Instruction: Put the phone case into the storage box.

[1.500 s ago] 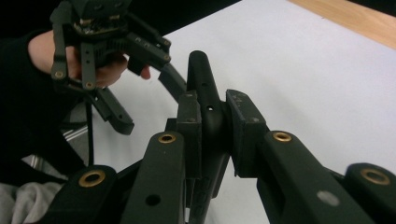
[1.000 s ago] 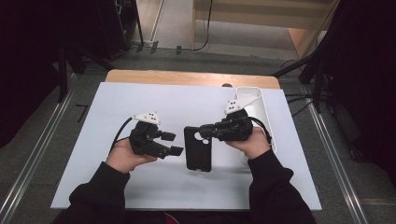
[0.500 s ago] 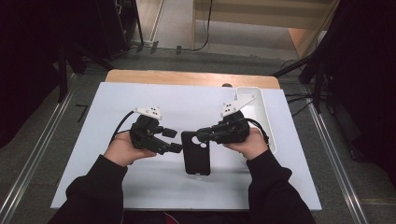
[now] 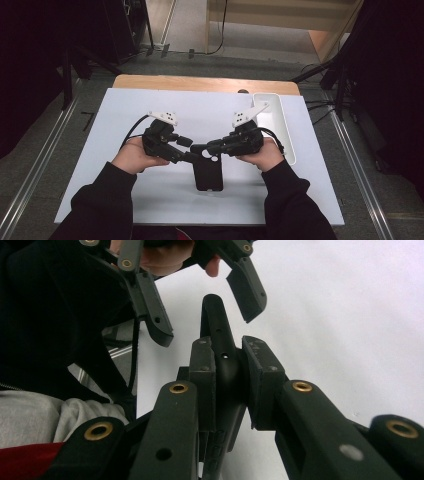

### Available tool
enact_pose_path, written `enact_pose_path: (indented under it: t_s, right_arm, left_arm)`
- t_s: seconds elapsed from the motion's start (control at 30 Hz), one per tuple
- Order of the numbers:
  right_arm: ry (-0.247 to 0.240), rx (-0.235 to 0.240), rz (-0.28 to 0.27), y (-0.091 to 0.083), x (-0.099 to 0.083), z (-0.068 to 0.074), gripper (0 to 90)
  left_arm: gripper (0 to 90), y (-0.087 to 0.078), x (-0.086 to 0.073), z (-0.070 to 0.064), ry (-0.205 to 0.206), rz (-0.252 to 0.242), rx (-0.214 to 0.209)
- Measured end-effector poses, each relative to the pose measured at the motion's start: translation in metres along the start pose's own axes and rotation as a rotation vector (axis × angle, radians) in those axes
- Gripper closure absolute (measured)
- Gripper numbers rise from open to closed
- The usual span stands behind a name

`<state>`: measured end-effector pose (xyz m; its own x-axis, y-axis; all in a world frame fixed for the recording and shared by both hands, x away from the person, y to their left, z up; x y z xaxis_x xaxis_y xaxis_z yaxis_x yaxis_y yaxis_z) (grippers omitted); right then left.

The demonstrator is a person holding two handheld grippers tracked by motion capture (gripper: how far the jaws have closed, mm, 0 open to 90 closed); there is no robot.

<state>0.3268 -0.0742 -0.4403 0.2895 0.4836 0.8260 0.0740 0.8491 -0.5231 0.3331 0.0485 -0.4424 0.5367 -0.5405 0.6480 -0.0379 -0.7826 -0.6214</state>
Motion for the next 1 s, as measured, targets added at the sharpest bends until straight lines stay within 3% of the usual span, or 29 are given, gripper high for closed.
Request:
enact_pose_path:
  t_s: [0.17,0.3,0.43,0.5,0.8,1.0]
  right_arm:
    - [-0.014,0.009,0.002,0.001,0.001,0.002,74.5]
    - [-0.02,0.018,0.004,0.001,0.001,0.003,74.4]
    - [-0.023,0.033,0.008,0.003,0.001,0.005,74.4]
    - [-0.028,0.038,0.003,0.003,0.002,0.006,74.4]
    - [-0.031,0.069,0.011,0.007,0.002,0.01,74.4]
    - [-0.024,0.082,0.012,0.008,0.002,0.01,74.4]
  left_arm:
    - [35.6,0.002,0.001,-0.001,0.017,0.021,-0.005]
    - [40.1,0.003,0.001,-0.004,-0.002,0.055,-0.018]
    - [45.2,0.004,0.001,-0.006,0.007,0.067,-0.021]
    - [50.8,0.004,0.001,-0.006,0.017,0.078,-0.012]
    - [76.1,0.006,-0.003,-0.011,0.034,0.124,-0.044]
    - [78.2,0.005,-0.004,-0.013,0.058,0.142,-0.042]
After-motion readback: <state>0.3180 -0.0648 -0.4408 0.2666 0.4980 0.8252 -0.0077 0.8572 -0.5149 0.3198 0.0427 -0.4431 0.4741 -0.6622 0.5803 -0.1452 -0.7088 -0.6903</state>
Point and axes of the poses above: each handheld gripper's, and its own axes: y roughly forward along the jaws, x roughly out of its top, z roughly to its left, the point moved 9 cm from there along y, roughly forward along the jaws, and after that the axes turned 7 degrees about -y, right-handed, at the moved point
